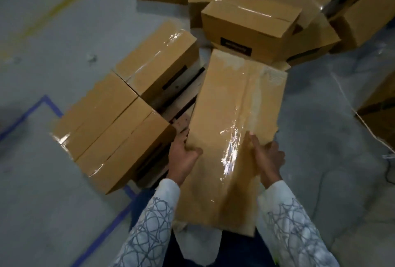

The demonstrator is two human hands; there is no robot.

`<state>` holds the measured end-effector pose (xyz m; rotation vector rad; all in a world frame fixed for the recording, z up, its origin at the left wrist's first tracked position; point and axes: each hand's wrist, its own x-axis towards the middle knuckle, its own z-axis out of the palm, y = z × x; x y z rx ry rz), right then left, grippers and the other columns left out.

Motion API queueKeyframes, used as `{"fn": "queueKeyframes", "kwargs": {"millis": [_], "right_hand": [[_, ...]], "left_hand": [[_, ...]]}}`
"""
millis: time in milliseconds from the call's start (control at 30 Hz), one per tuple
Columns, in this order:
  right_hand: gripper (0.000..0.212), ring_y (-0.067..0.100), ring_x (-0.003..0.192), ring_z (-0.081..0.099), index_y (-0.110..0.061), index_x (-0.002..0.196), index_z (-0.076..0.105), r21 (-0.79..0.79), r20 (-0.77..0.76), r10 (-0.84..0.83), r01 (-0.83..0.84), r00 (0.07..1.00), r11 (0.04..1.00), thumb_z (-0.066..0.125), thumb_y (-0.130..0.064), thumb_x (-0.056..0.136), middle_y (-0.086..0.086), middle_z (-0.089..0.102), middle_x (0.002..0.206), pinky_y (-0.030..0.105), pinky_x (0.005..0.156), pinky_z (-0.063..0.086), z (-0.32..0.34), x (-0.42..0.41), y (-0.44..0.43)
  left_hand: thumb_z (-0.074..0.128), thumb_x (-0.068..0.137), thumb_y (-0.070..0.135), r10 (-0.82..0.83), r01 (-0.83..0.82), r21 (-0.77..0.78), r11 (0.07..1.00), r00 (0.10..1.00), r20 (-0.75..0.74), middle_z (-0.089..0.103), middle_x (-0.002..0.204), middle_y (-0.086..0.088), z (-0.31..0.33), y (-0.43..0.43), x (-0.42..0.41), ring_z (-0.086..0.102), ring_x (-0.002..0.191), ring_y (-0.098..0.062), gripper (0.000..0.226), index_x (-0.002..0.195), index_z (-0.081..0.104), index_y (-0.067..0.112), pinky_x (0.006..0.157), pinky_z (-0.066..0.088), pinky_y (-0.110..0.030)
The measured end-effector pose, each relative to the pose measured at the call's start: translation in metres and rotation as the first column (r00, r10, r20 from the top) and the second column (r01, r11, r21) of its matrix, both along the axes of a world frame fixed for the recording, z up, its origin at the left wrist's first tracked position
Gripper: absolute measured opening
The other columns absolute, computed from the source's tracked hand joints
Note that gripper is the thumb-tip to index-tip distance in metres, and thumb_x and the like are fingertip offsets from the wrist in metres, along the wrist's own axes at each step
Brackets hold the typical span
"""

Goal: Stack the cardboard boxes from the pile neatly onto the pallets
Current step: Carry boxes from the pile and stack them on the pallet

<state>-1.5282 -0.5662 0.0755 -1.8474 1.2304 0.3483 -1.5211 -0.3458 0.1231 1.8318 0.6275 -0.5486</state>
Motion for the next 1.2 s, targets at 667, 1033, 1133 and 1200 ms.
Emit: {"fn": "queueKeyframes", "kwargs": {"millis": [667, 1033, 1133, 1200], "right_hand": [[0.035, 0.000, 0.093, 0.060, -0.032, 0.114, 0.054, 0.261, 0.197, -0.266, 0.211, 0.944, 0.942, 0.079, -0.038, 0.089, -0.017, 0.063, 0.107, 0.026, 0.078, 0.050, -0.302, 0.259, 0.040], [0.101, 0.025, 0.118, 0.059, -0.032, 0.145, 0.044, 0.203, 0.196, -0.280, 0.241, 0.940, 0.949, 0.087, -0.059, 0.057, -0.004, 0.059, 0.135, 0.054, 0.102, 0.052, -0.337, 0.326, 0.098], [0.114, 0.026, 0.121, 0.056, -0.036, 0.145, 0.041, 0.192, 0.206, -0.256, 0.218, 0.944, 0.957, 0.085, -0.066, 0.045, -0.005, 0.056, 0.137, 0.057, 0.102, 0.050, -0.341, 0.326, 0.101], [0.109, 0.024, 0.121, 0.058, -0.037, 0.146, 0.042, 0.243, 0.207, -0.270, 0.218, 0.940, 0.945, 0.088, -0.061, 0.050, -0.006, 0.058, 0.136, 0.053, 0.099, 0.052, -0.338, 0.322, 0.099]], "left_hand": [[0.067, 0.091, 0.005, -0.055, 0.049, -0.063, 0.997, 0.992, -0.110, 0.056, 0.118, 0.018, -0.326, 0.053, 0.261, 0.052, 0.111, -0.012, 0.063, 0.145, 0.051, 0.031, 0.092, 0.043, -0.032], [0.062, 0.097, 0.006, -0.152, 0.139, -0.092, 0.986, 0.978, -0.146, 0.058, 0.129, 0.007, -0.370, 0.110, 0.349, 0.055, 0.124, -0.020, 0.061, 0.152, 0.046, 0.029, 0.093, 0.050, -0.037], [0.060, 0.096, 0.005, -0.128, 0.111, -0.116, 0.987, 0.980, -0.153, 0.055, 0.124, 0.012, -0.375, 0.110, 0.347, 0.055, 0.105, -0.008, 0.063, 0.151, 0.046, 0.031, 0.089, 0.045, -0.034], [0.061, 0.095, 0.005, -0.105, 0.084, -0.141, 0.986, 0.984, -0.147, 0.057, 0.125, 0.014, -0.375, 0.110, 0.342, 0.055, 0.102, -0.002, 0.064, 0.150, 0.047, 0.033, 0.089, 0.045, -0.035]]}}
